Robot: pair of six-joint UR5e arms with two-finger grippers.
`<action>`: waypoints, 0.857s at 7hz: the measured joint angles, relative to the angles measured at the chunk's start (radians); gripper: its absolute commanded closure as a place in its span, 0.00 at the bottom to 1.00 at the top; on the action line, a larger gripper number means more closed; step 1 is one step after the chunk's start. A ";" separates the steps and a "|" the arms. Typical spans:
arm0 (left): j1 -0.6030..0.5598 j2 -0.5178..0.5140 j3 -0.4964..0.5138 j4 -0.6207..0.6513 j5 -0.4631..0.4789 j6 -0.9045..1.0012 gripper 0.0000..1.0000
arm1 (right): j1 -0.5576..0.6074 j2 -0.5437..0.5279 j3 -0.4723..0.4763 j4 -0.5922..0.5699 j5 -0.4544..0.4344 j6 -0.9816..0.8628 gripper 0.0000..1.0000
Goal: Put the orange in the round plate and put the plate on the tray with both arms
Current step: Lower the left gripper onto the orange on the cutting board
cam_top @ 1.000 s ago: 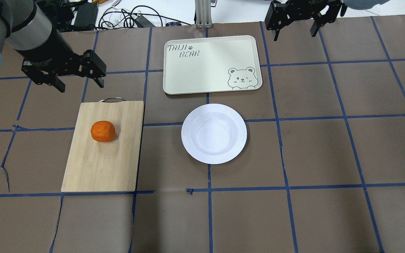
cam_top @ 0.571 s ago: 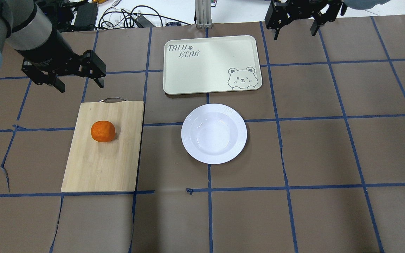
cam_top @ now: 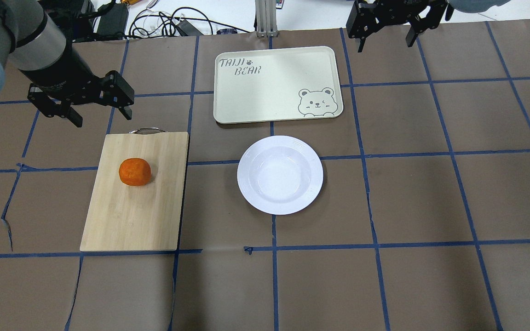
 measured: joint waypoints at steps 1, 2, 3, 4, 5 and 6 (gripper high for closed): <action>0.025 -0.008 -0.042 0.003 0.000 0.004 0.00 | 0.000 -0.001 0.002 0.000 0.006 0.000 0.00; 0.040 -0.015 -0.084 0.011 -0.002 0.017 0.00 | 0.000 -0.002 0.003 0.000 0.009 0.001 0.00; 0.048 -0.030 -0.113 0.023 0.009 0.045 0.00 | 0.000 -0.002 0.003 0.000 0.010 0.001 0.00; 0.053 -0.055 -0.143 0.057 0.036 0.094 0.00 | 0.000 -0.003 0.003 -0.002 0.010 0.001 0.00; 0.056 -0.078 -0.182 0.121 0.059 0.139 0.00 | 0.000 -0.003 0.003 -0.003 0.009 0.001 0.00; 0.057 -0.103 -0.225 0.196 0.077 0.160 0.00 | 0.003 -0.004 0.003 -0.001 0.009 0.002 0.00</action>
